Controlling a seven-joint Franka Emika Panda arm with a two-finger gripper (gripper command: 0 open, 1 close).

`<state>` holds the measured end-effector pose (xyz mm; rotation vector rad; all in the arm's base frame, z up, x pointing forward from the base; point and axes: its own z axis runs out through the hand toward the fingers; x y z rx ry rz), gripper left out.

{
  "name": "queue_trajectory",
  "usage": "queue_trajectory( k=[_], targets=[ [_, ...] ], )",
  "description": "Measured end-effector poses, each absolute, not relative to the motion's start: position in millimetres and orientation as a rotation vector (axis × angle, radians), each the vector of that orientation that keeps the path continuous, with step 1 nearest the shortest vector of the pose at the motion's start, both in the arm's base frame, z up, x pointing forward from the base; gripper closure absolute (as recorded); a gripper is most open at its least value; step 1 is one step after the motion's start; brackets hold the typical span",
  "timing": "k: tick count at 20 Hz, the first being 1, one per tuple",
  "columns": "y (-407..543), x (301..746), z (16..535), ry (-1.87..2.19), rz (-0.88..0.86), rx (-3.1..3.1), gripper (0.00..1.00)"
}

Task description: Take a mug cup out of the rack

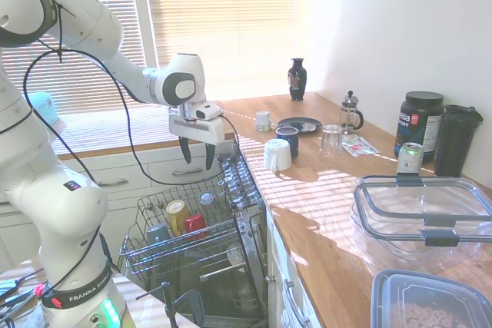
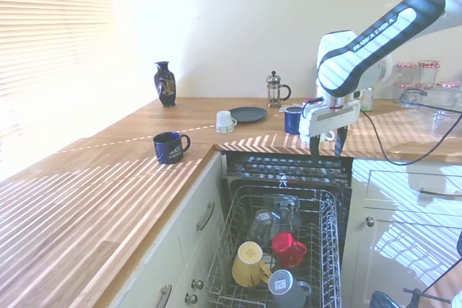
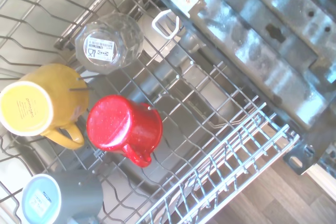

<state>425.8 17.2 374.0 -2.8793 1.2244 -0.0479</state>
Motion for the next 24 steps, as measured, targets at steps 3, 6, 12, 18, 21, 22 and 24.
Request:
queue_trajectory(
  k=[3,6,12,18,21,22,24],
  targets=[
    [18,426,373,1.221,-0.044,-2.883,0.0],
    [24,421,356,1.163,-0.001,-2.93,0.0],
    [78,407,299,0.852,0.153,-3.098,0.0],
    [138,391,242,0.434,0.258,-3.232,0.0],
    [166,388,210,0.306,0.305,-3.281,0.0],
    [174,388,200,0.279,0.311,-3.293,0.0],
    [186,386,180,0.233,0.332,-3.312,0.0]
  ],
)
